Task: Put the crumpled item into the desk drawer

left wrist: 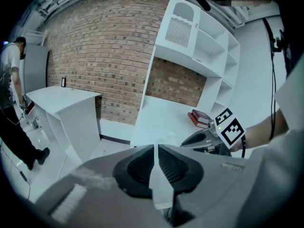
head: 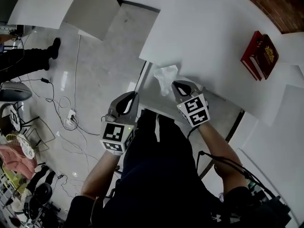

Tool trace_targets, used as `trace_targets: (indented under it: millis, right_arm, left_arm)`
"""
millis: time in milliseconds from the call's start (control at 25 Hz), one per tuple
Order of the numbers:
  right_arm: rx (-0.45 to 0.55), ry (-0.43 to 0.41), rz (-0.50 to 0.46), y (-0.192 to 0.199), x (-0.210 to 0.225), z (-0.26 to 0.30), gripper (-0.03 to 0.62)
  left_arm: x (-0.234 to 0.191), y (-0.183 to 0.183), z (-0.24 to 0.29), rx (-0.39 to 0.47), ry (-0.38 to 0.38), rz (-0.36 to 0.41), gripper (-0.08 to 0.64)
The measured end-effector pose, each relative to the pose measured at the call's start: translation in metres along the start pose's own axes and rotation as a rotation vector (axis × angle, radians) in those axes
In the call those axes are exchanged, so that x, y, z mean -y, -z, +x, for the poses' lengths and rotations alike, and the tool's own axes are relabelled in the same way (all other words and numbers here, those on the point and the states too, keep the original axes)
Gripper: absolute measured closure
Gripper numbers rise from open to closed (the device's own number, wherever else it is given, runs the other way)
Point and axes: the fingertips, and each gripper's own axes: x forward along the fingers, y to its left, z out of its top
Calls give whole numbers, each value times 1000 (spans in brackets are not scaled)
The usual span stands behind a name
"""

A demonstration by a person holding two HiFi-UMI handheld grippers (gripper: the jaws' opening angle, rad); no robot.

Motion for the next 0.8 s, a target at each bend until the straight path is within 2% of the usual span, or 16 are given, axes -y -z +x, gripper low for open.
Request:
trace_targets:
  millis: [200, 400, 600, 800]
  right_arm:
    - [-68, -40, -49, 12, -23, 33, 586]
    - [-159, -64, -75, 41, -29, 65, 586]
    - [-243, -58, -43, 74, -16, 95, 584]
    - [-296, -23, 10, 85, 6, 131, 584]
  left_arm:
    - [-23, 15, -3, -10, 1, -22, 529]
    - [-41, 27, -2, -38, 3, -37, 529]
    - [-57, 34, 1, -55, -11, -47, 529]
    - [-77, 44, 3, -80, -24, -72, 529]
